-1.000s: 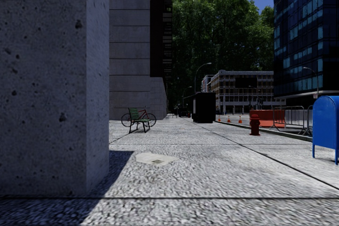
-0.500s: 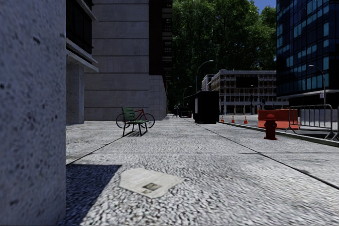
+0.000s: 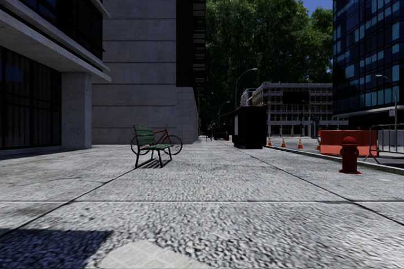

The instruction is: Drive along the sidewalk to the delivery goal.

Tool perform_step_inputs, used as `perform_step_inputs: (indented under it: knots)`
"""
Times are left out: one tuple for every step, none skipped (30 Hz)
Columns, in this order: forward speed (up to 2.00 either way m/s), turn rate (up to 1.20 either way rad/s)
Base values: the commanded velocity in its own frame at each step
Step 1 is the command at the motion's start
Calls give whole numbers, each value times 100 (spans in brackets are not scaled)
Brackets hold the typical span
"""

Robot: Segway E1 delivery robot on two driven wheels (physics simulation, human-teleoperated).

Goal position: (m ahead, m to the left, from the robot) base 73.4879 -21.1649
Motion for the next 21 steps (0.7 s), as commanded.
perform_step_inputs:
  knots:
    - [200,0]
    - [200,0]
    - [200,0]
    - [200,0]
    - [200,0]
    - [200,0]
    - [200,0]
    - [200,0]
    - [200,0]
    - [200,0]
    - [200,0]
    - [200,0]
    - [200,0]
    - [200,0]
    - [200,0]
    - [200,0]
    - [200,0]
    - [200,0]
    - [200,0]
    - [200,0]
    - [200,0]
